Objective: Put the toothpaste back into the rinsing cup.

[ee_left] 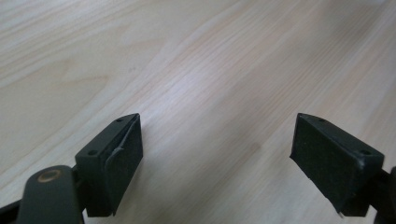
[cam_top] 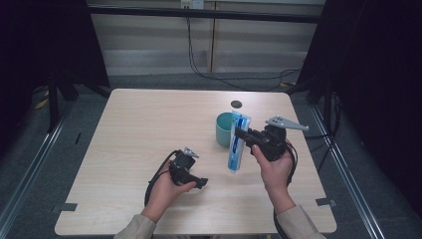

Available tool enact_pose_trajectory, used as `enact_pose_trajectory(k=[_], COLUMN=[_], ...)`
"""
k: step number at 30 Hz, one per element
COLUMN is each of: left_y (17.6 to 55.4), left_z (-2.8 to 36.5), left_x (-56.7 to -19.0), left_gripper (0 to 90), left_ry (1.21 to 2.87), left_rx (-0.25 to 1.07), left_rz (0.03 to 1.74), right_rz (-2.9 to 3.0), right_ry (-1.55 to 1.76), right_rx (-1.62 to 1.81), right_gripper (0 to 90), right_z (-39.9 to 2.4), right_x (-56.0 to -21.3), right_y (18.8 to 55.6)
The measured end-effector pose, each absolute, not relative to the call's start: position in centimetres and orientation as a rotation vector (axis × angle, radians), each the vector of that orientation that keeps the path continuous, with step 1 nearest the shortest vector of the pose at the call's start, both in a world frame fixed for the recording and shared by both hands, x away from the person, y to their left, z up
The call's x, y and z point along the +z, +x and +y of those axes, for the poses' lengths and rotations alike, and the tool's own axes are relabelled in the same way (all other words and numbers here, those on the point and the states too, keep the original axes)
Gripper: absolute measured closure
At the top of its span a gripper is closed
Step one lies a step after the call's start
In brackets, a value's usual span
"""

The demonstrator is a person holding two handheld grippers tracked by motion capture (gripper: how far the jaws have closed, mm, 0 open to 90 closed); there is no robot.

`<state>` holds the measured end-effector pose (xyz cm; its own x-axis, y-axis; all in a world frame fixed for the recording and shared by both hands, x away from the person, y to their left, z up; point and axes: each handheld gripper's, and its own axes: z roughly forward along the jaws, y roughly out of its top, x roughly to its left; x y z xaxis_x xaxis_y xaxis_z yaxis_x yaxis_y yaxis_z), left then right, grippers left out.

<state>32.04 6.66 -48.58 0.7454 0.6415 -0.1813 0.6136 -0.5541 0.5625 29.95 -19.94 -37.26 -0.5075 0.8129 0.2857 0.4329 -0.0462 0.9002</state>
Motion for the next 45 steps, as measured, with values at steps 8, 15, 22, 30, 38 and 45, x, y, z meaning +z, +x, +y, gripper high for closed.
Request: enact_pose_trajectory(k=[8, 15, 22, 30, 38, 45], left_y=[32.0, 31.6, 31.2, 30.6, 30.4, 30.3], left_z=[7.2, 7.5, 7.3, 7.2, 7.3, 7.4], left_x=[-48.8, -49.1, -49.3, -49.8, -50.1, -50.3], left_gripper=[15.9, 15.2, 11.3, 5.9, 4.7, 2.0], left_ry=[2.364, 2.377, 2.378, 2.384, 2.359, 2.346], left_rx=[0.085, 0.140, 0.179, 0.211, 0.223, 0.233], left_rz=[0.918, 0.863, 0.836, 0.780, 0.767, 0.752], right_rz=[1.890, 1.882, 1.866, 1.859, 1.831, 1.803], right_ry=[1.274, 1.249, 1.238, 1.215, 1.193, 1.191], right_rx=[1.537, 1.532, 1.540, 1.535, 1.548, 1.558], right_gripper=[75.9, 75.9, 75.9, 75.9, 75.8, 75.8], right_z=[-19.8, -19.7, -19.7, -19.5, -19.7, -19.9], right_x=[-36.7, -36.5, -36.0, -35.1, -34.0, -33.3], right_y=[30.4, 30.9, 31.2, 31.7, 32.3, 33.0])
